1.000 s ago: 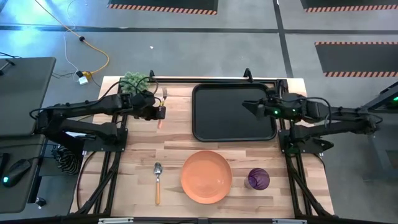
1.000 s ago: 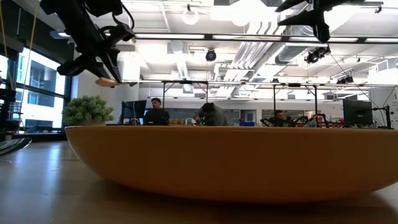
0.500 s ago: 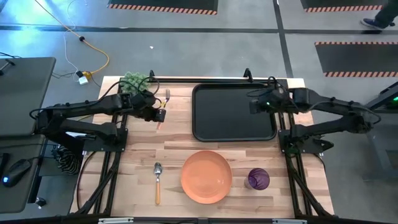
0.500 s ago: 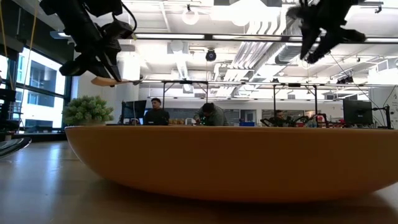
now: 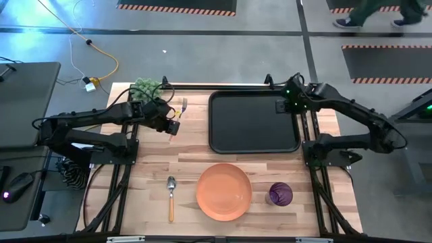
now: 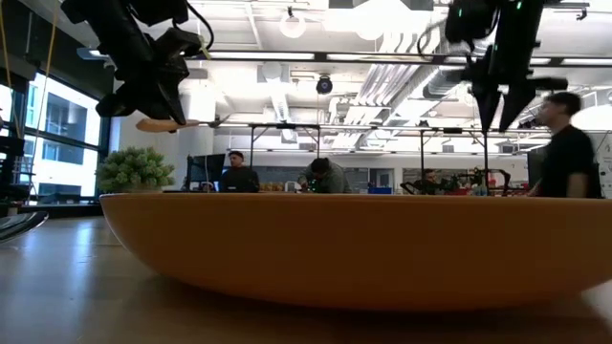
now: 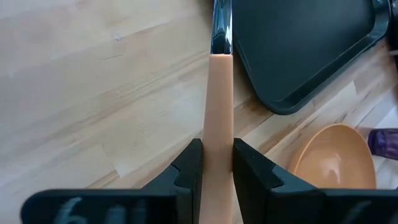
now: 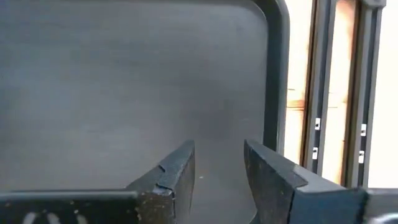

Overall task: Pick and place plate/cup/fork/spoon on tray
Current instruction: Put the yellow fork on the black serving tray

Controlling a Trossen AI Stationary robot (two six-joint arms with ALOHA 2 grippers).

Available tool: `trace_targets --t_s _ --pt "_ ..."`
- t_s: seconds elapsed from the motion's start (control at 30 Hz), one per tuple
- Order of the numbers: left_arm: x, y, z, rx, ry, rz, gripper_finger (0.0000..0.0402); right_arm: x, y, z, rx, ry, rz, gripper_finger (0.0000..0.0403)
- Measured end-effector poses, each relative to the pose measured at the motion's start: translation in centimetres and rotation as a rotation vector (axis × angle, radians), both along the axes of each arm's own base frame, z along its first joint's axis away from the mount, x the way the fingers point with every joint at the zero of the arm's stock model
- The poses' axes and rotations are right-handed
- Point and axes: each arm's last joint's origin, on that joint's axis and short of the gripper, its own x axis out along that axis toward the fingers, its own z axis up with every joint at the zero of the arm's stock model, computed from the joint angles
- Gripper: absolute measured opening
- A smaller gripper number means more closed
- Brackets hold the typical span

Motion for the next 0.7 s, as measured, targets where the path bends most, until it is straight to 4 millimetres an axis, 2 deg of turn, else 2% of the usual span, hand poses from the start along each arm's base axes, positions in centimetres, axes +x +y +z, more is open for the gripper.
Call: trace_targets --t_s 0.23,0.7 --pt "0.0 0.0 0.0 -0.006 -0.002 -0.012 0.0056 -1.1 -2.4 -4.2 0.119 0.055 0.008 0.0129" --pt "0.0 0.0 0.0 -0.025 -0.006 0.015 0.0056 -1.9 -4.8 -7.7 0.185 0.158 0.005 0.0129"
